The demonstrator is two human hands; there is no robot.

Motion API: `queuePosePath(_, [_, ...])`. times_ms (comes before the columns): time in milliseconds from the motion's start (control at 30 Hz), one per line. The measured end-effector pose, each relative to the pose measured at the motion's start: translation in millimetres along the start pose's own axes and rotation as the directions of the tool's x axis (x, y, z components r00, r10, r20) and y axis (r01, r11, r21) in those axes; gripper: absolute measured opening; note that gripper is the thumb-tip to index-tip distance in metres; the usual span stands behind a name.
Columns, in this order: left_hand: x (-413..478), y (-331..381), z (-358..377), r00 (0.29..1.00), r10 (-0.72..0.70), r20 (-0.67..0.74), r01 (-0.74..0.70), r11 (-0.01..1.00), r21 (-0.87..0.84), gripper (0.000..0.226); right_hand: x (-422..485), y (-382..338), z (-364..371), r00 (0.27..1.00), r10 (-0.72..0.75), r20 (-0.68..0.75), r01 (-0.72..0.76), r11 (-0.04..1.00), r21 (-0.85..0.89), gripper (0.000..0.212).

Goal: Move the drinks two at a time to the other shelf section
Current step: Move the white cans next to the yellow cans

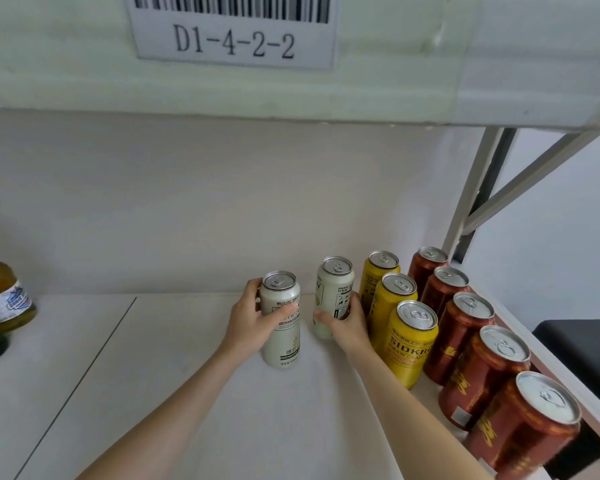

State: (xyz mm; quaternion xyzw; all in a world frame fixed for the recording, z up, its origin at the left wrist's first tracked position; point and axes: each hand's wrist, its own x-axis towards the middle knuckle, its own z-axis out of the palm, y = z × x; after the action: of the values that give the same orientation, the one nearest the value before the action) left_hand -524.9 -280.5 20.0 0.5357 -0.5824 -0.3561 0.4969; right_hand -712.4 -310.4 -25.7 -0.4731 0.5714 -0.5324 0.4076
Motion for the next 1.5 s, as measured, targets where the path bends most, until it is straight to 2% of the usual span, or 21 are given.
queuePosePath(167, [-1.9,-2.3,-2.3,0.999,0.013,0.041,-0.011,0.999,-0.05,0.053,6.2,4.3,2.7,1.0,-0.003,0.002,0.003,1.0,-0.01,0.07])
queuePosePath(300, [-3.6,-4.3,-4.9,0.997,0.013,0.071,-0.007,0.996,-0.09,0.067,6.1,7.0,1.9,1.0,-0.012,0.004,0.012,1.0,-0.008,0.071])
queuePosePath(600, [-5.8,-3.4,-11.0,0.989,-0.031,0.142,0.045,0.994,-0.095,0.063,-26.8,7.1,-11.0,0.999,0.018,0.03,-0.019,1.0,0.025,0.074])
queuePosePath(733, [-7.8,-0.6,-12.9,0.984,-0.06,0.17,0.074,0.995,-0.072,0.061,-58.2,21.2,-11.3,1.0,0.002,0.004,-0.002,0.997,-0.08,0.077])
queuePosePath(933, [-11.2,8.3,-20.9,0.975,-0.122,0.188,0.129,0.991,-0.025,0.059,-79.8,15.7,11.1,0.98,-0.001,0.197,0.034,0.985,-0.168,0.083])
queuePosePath(1067, [-14.7,15.0,-18.6,0.972,-0.121,0.199,0.125,0.992,-0.01,0.055,-82.4,9.4,22.4,0.967,-0.004,0.257,0.036,0.992,-0.12,0.075])
queuePosePath(1233, [-23.9,17.3,-10.0,0.964,-0.135,0.23,0.135,0.991,0.015,0.054,-92.6,12.0,18.7,0.976,-0.006,0.218,0.008,1.0,-0.008,0.058])
queuePosePath(1500, [-42.1,25.8,14.0,0.948,-0.132,0.289,0.143,0.99,-0.019,0.056,-109.4,16.6,-10.7,0.988,-0.022,0.152,0.021,1.0,0.009,0.06])
